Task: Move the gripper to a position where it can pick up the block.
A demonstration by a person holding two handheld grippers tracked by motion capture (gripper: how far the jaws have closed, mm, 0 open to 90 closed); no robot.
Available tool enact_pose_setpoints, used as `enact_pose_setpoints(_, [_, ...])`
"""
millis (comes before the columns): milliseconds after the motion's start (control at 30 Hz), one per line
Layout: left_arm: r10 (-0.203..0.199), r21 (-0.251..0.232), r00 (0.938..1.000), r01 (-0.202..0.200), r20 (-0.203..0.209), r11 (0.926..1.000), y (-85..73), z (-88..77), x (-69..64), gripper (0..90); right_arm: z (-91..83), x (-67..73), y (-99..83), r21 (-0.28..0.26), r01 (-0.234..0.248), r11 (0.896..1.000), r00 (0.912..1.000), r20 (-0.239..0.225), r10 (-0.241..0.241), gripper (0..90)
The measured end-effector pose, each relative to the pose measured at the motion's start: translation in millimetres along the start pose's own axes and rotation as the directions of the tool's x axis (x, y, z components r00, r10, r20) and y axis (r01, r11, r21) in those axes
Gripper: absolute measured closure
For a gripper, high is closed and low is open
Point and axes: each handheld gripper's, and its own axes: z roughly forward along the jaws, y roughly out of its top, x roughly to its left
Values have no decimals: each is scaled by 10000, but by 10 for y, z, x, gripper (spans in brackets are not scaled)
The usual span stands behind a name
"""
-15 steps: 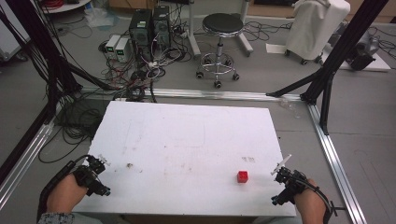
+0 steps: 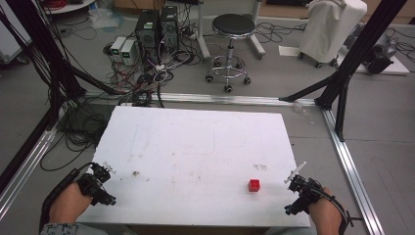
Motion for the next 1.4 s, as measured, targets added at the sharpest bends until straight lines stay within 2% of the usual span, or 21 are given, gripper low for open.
enact_pose_setpoints(833, [37, -29, 10000, -37, -51, 10000, 3, -20, -6, 221, 19, -5, 6, -15, 19, 10000, 9999, 134, -18, 107])
enact_pose_setpoints(1200, [211, 4, 9998, -211, 9, 9998, 34, -10, -41, 221, 33, -2, 13, 68, 396, 9992, 9989, 254, -397, 107])
enact_pose_setpoints(1267, [116, -95, 9999, -116, 11, 9999, 36, -4, -50, 221, 34, -2, 20, 62, 538, 9985, 9980, 315, -540, 107])
enact_pose_setpoints(1400, [214, -6, 9998, -214, -2, 9998, 48, 0, -49, 222, 61, -19, 68, 166, 810, 9966, 9963, 262, -814, 107])
